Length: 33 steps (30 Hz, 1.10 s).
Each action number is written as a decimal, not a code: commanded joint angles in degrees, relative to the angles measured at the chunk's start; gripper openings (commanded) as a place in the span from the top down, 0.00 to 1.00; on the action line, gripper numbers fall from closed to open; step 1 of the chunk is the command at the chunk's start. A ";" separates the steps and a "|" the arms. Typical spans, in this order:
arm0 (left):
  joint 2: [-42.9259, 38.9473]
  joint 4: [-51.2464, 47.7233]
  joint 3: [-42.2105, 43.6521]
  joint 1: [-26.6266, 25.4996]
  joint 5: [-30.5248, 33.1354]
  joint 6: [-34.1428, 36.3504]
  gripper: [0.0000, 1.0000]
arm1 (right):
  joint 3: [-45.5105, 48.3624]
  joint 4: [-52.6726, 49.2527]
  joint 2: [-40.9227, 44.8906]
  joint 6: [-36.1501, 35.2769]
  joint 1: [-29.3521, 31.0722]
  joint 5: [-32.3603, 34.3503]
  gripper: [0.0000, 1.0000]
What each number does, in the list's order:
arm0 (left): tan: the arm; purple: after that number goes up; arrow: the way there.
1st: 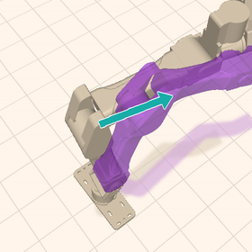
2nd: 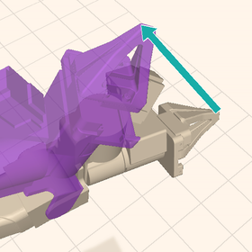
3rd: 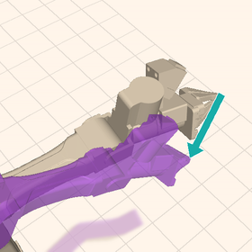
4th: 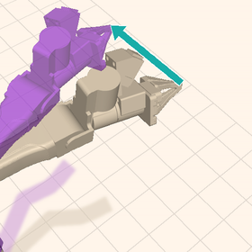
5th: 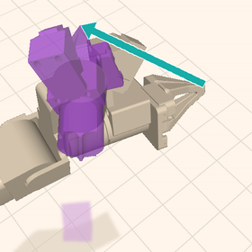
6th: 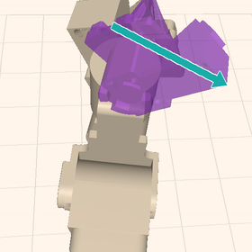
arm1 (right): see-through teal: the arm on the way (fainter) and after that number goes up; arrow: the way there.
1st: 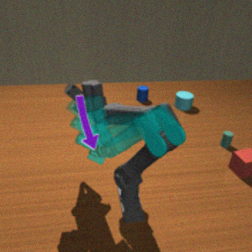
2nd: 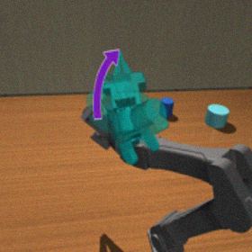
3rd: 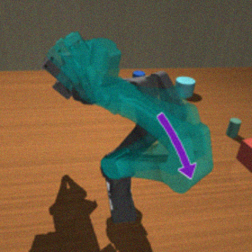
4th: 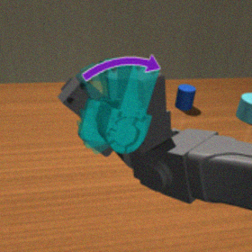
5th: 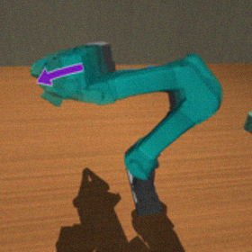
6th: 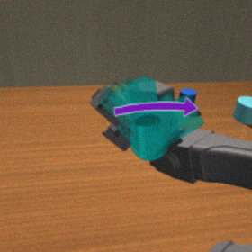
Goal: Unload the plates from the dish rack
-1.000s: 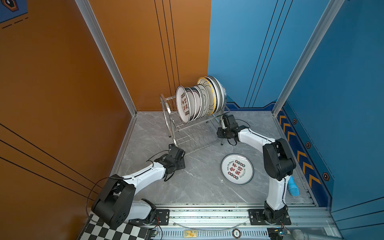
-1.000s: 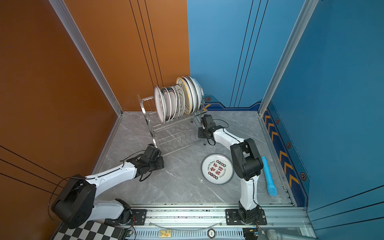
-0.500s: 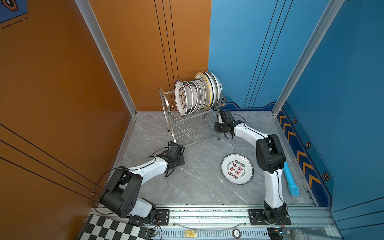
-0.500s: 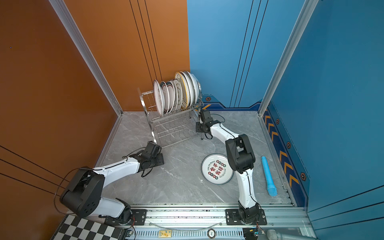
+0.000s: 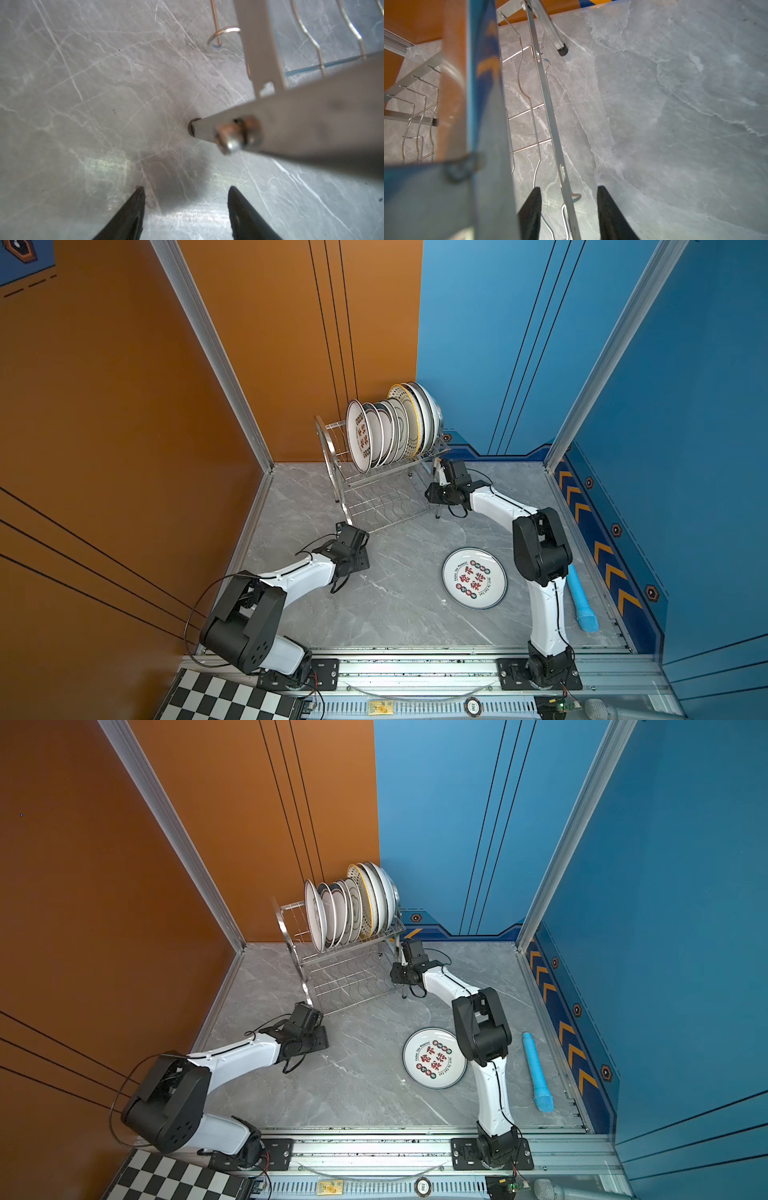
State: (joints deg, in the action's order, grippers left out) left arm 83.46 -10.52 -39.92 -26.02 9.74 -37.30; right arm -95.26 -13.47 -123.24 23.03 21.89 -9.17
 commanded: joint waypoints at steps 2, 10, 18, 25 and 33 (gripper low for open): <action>-3.88 0.82 -0.27 -0.43 -2.36 2.49 0.32 | 1.85 -0.29 0.66 2.29 0.27 -2.17 0.51; -10.26 -4.13 1.13 0.93 -0.29 1.86 0.25 | 5.73 -0.53 6.53 3.52 -0.17 0.48 0.24; -20.58 -8.04 4.64 2.66 0.64 0.55 0.16 | 14.30 -0.28 17.94 3.51 -0.53 2.43 0.11; -27.80 -13.84 4.87 4.37 0.87 0.47 0.04 | 20.59 -9.86 38.01 2.09 1.61 10.13 0.00; -31.61 -16.28 5.42 6.06 -1.20 -1.39 0.02 | 14.79 -19.49 52.99 1.74 16.53 20.46 0.00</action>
State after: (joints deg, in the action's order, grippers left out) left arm 52.27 -23.86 -35.62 -20.62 9.76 -37.39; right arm -78.26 -28.45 -71.20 25.67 34.02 5.78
